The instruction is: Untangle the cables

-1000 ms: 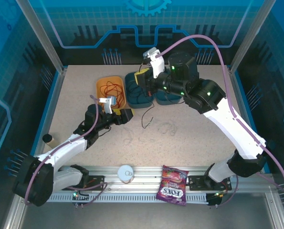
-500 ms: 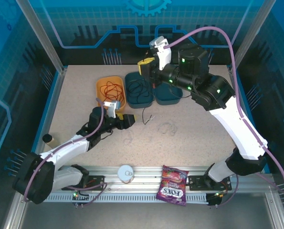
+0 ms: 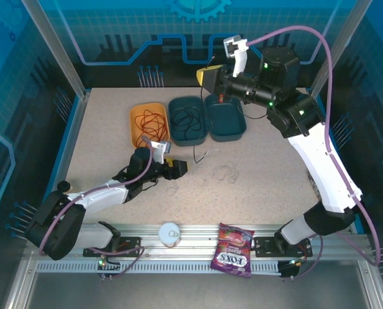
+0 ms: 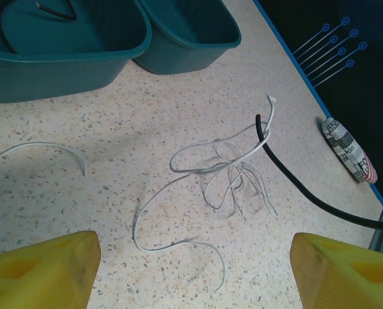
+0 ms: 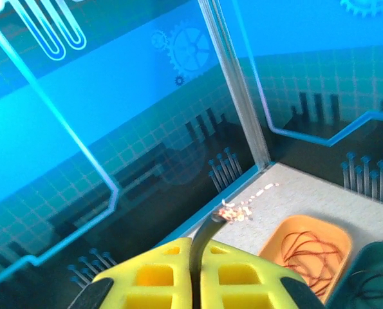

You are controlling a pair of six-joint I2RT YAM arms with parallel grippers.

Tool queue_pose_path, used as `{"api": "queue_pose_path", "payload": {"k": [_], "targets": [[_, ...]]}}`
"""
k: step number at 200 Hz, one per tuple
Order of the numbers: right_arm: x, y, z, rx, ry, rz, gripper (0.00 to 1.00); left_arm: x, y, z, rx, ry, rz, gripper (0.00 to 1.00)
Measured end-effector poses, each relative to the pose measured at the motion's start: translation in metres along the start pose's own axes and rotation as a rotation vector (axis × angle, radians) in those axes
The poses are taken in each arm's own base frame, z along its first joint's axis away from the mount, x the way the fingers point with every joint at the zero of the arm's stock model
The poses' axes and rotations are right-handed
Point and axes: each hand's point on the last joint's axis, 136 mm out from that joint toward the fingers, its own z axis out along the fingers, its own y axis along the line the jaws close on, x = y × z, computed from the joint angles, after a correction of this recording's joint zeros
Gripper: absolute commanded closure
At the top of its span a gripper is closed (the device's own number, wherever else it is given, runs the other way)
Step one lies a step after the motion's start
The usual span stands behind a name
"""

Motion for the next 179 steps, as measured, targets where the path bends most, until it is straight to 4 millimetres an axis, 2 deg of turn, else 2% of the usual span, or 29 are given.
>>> {"api": "queue_pose_path", "payload": {"k": [27,54,73,100,144,179], "targets": [[0.015,-0.011,0.006,-0.038,0.044,0.095,0.9,-0.001,0.003,0.0,-0.015,-0.009,0.0,0.21],[0.032,-0.007,0.0,-0.062,0.086,0.137,0.9,-0.002,0.004,0.0,-0.023,-0.013,-0.004,0.18],[0.032,-0.001,-0.008,-0.082,0.061,0.131,0.9,-0.002,0.004,0.0,-0.023,-0.014,-0.008,0.16],[0.081,-0.01,-0.026,-0.052,0.132,0.208,0.89,-0.002,0.004,0.0,-0.024,-0.014,-0.007,0.16],[0.123,-0.029,-0.012,-0.033,0.233,0.31,0.89,-0.003,0.005,0.0,-0.027,-0.015,-0.008,0.15],[0.129,-0.028,-0.008,-0.05,0.257,0.329,0.89,-0.003,0.007,0.0,-0.04,-0.019,-0.013,0.12]]}}
